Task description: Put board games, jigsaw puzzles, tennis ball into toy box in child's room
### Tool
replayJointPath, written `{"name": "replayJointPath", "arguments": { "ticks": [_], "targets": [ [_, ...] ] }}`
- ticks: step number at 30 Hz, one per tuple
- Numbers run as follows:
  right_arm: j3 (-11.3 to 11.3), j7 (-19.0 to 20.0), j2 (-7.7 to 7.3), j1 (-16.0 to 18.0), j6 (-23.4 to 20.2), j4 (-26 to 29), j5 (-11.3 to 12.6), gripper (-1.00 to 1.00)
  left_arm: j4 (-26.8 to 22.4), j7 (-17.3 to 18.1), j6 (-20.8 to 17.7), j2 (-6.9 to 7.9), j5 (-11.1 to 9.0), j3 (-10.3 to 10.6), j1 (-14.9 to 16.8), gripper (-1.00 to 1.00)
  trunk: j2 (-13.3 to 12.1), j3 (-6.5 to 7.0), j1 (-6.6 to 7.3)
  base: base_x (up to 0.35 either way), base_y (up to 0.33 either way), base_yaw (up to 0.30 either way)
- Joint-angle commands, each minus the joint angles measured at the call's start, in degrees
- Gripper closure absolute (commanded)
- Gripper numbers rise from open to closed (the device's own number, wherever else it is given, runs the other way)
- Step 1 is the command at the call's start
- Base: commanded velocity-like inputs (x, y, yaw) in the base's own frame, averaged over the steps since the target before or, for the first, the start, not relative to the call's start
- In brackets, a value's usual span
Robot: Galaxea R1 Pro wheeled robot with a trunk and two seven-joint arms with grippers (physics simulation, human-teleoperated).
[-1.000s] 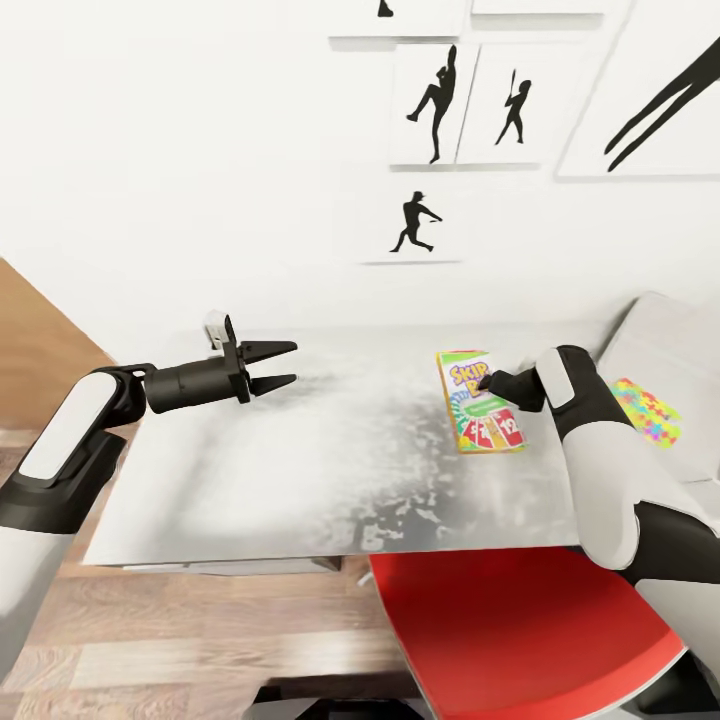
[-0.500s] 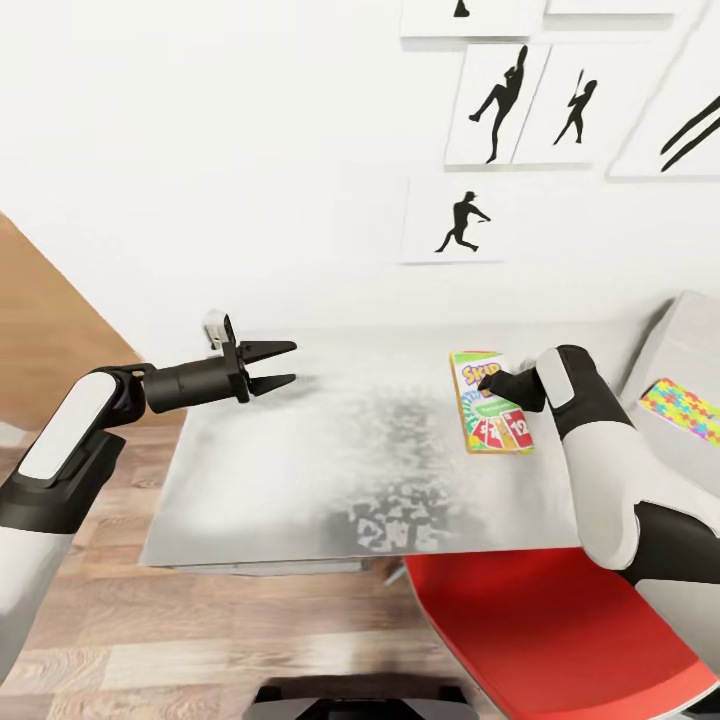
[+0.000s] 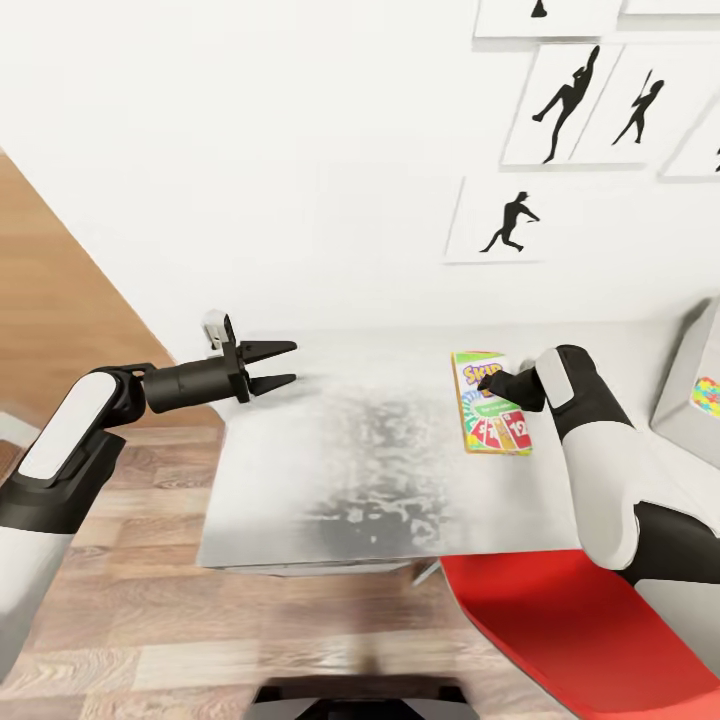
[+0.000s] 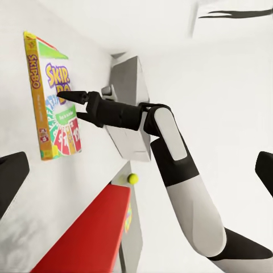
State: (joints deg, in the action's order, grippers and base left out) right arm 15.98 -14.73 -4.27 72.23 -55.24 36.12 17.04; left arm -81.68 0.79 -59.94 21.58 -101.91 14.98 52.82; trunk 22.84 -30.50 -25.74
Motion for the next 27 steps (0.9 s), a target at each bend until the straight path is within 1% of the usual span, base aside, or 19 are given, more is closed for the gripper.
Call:
{"name": "replayJointPath", "arguments": {
  "ticks": [1,17,27],
  "targets": [
    [0.1,-0.5,0.05,0.0,0.0,-0.9,1.6,-1.0,0.0,0.1,-0.1,0.04,0.0,0.1,0.0,-1.0,0.1,-0.09,-0.05,0.0,0.282,0.0],
    [0.1,-0.5,0.06,0.0,0.0,-0.9,1.6,-1.0,0.0,0.1,-0.1,0.04,0.0,0.1,0.0,-1.0,0.1,-0.09,-0.05,-0.002,0.282,0.0],
    [0.1,-0.5,0.05,0.0,0.0,-0.9,1.6,-1.0,0.0,0.1,-0.1,0.04,0.0,0.0,0.0,-1.0,0.1,-0.09,-0.05,-0.068,0.282,0.0]
  ]
}}
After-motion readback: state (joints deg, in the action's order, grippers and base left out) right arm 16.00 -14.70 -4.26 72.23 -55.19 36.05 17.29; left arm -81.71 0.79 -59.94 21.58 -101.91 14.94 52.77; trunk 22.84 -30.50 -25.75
